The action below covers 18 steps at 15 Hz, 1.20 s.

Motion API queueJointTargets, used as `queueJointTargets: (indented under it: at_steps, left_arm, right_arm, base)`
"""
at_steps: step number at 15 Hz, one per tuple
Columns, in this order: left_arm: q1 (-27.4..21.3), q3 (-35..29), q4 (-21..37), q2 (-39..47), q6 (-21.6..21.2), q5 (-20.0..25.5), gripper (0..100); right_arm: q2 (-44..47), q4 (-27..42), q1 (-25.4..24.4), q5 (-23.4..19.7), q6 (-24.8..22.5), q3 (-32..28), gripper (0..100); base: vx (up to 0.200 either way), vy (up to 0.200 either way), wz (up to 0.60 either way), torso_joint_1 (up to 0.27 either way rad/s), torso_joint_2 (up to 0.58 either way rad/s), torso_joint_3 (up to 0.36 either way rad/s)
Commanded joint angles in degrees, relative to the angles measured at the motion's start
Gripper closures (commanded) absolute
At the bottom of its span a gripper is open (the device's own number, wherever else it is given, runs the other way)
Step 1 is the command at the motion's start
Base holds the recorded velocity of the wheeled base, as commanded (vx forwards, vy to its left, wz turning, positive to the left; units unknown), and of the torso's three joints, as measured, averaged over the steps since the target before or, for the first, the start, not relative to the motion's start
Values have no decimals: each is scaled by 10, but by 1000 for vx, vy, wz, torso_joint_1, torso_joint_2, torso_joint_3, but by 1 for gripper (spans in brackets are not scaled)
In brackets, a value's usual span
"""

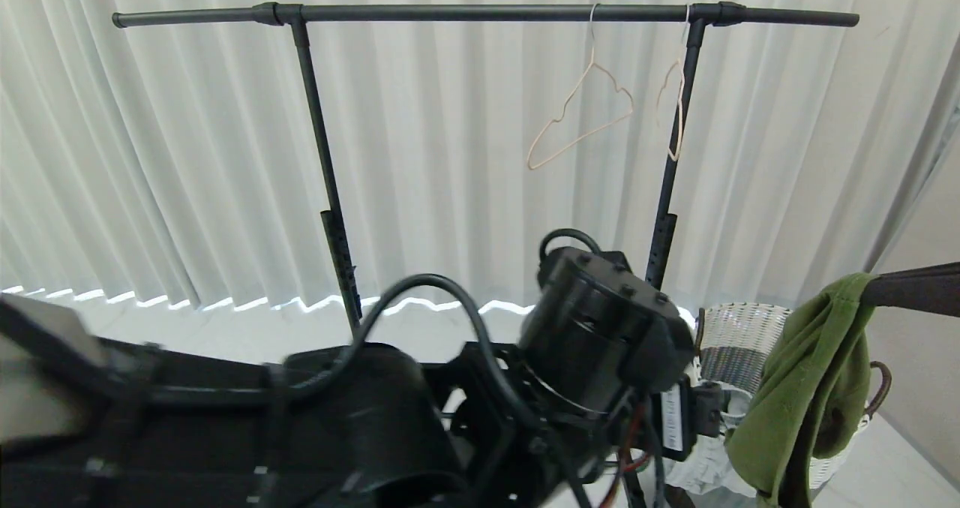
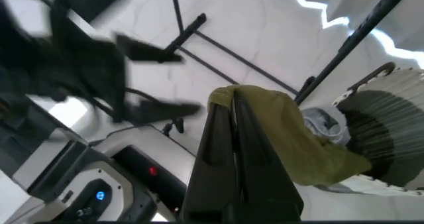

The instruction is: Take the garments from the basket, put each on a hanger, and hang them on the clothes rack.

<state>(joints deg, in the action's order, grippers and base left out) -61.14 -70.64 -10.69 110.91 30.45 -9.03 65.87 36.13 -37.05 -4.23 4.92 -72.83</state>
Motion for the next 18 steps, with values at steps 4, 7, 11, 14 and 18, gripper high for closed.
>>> queueJointTargets:
  at_steps: [4, 7, 11, 14, 18]
  left_arm:
    - [-36, -129, -6, 157, 15, 7, 0]
    - [-35, -135, -6, 160, 15, 10, 0]
    - [-43, -122, -6, 147, 13, 32, 0]
    - [-57, -56, -6, 115, -13, 39, 0]
    - [-56, -89, -22, 117, -2, 35, 0]
  right_arm:
    - [1, 0, -4, -1, 18, 8, 100]
    - [1, -1, -3, 0, 19, 9, 100]
    - [7, -2, -2, -1, 26, 9, 100]
    - [9, -4, -2, -2, 27, 8, 100]
    - [19, -32, -2, -3, 39, 9, 100]
  base:
    - [0, 0, 0, 0, 0, 0]
    - [0, 0, 0, 0, 0, 0]
    - [0, 0, 0, 0, 0, 0]
    - [0, 0, 0, 0, 0, 0]
    - [0, 0, 0, 0, 0, 0]
